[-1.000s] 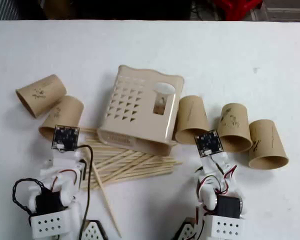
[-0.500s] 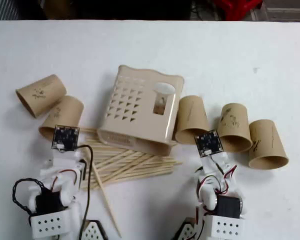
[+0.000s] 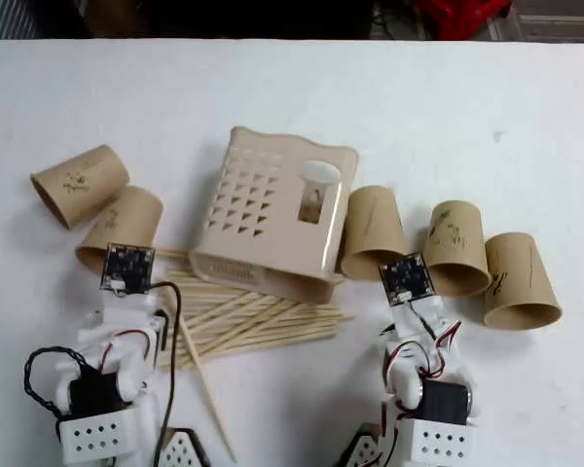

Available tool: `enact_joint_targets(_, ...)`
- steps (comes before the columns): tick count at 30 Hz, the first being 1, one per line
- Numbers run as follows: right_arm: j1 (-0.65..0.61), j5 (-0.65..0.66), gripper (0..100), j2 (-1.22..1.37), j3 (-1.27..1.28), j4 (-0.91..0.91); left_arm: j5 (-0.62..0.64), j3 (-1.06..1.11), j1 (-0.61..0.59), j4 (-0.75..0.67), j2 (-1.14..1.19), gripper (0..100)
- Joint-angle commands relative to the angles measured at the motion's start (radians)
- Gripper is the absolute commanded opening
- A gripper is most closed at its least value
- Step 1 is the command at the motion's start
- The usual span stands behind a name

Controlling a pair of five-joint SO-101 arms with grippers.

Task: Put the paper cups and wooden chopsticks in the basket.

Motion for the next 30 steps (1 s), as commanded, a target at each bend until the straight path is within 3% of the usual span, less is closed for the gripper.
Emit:
enact_joint_targets(1, -0.004, 0.009, 1.7, -0.005, 0.008, 0.002, 0.014, 0.000, 0.007, 0.006, -0.002, 17)
enact_joint_targets(16, -0.010, 0.006, 1.7, -0.005, 0.008, 0.002, 0.014, 0.000, 0.007, 0.006, -0.002, 17)
enact_joint_targets(30, -0.145, 0.008, 1.8, -0.005, 0.008, 0.002, 0.014, 0.000, 0.007, 0.006, -0.002, 17)
